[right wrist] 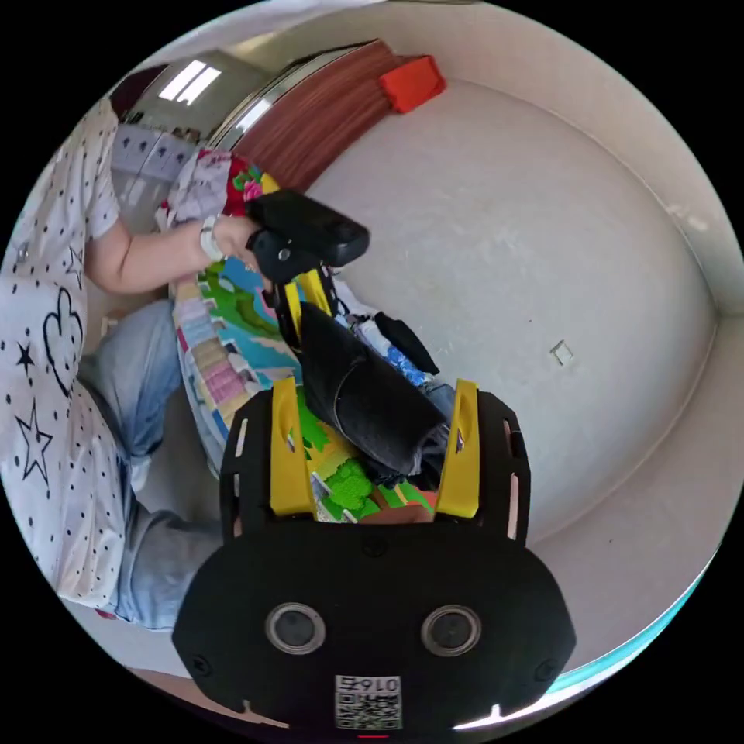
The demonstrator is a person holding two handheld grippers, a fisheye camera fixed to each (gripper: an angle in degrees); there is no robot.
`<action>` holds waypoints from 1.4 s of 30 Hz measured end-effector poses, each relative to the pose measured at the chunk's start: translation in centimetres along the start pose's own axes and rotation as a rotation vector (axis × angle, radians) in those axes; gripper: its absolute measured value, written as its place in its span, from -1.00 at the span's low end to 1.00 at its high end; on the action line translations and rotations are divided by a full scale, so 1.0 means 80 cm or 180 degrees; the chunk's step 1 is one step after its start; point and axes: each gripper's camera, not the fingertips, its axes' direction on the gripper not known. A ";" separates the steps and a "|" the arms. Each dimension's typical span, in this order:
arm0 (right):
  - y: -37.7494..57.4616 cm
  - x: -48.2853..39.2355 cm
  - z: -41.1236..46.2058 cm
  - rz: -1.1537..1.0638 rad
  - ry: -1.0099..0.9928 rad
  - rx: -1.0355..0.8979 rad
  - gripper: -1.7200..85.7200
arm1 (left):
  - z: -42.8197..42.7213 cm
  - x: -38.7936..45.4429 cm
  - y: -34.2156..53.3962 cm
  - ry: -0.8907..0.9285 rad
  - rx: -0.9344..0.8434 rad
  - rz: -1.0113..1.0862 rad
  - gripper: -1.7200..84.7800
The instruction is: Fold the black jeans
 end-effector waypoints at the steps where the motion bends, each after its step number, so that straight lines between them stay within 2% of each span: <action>1: -0.018 -0.029 0.019 -0.0306 0.0039 -0.0175 -0.38 | -0.001 0.000 -0.001 -0.0024 -0.0005 0.0000 -0.72; 3: -0.040 -0.068 0.050 -0.0717 0.0232 -0.0507 -0.38 | -0.004 0.005 -0.003 -0.0150 -0.0030 0.0049 -0.72; 6: -0.056 -0.119 0.125 -0.1317 0.0765 -0.1473 -0.41 | -0.009 0.018 -0.005 -0.0369 -0.0064 0.0082 -0.71; 8: -0.043 -0.153 0.187 -0.1724 0.1304 -0.2260 -0.51 | -0.010 0.029 -0.008 -0.0518 -0.0056 0.0099 -0.70; 9: -0.039 -0.161 0.198 -0.1822 0.1456 -0.2362 -0.55 | -0.009 0.037 -0.009 -0.0620 -0.0048 0.0093 -0.69; 11: -0.032 -0.185 0.215 -0.1939 0.1541 -0.2295 -0.68 | -0.004 0.049 -0.007 -0.0774 -0.0026 0.0074 -0.67; 14: -0.037 -0.204 0.217 -0.1854 0.1571 -0.2093 -0.73 | -0.001 0.061 0.005 -0.0952 0.0268 -0.0077 -0.63; 17: -0.044 -0.219 0.224 -0.1873 0.1645 -0.1965 -0.75 | 0.009 0.060 0.016 -0.1190 0.0511 -0.0232 -0.64; 20: -0.055 -0.225 0.236 -0.1828 0.1585 -0.1906 -0.76 | 0.012 0.044 0.023 -0.1075 0.0640 -0.0295 -0.71; 25: -0.080 -0.226 0.245 -0.1806 0.1499 -0.1813 -0.77 | -0.027 0.007 0.024 -0.1198 0.0706 -0.0187 -0.75; 34: -0.135 -0.189 0.242 -0.1780 0.1455 -0.1604 -0.76 | -0.092 -0.088 0.011 -0.1149 0.0958 0.0138 -0.75; 38: -0.150 -0.142 0.286 -0.1872 0.1327 -0.1652 -0.76 | -0.072 -0.165 -0.034 -0.1017 0.0929 0.0262 -0.76; 42: -0.160 -0.058 0.369 -0.1891 0.1182 -0.1711 -0.76 | -0.015 -0.290 -0.122 -0.1226 0.0788 0.0236 -0.76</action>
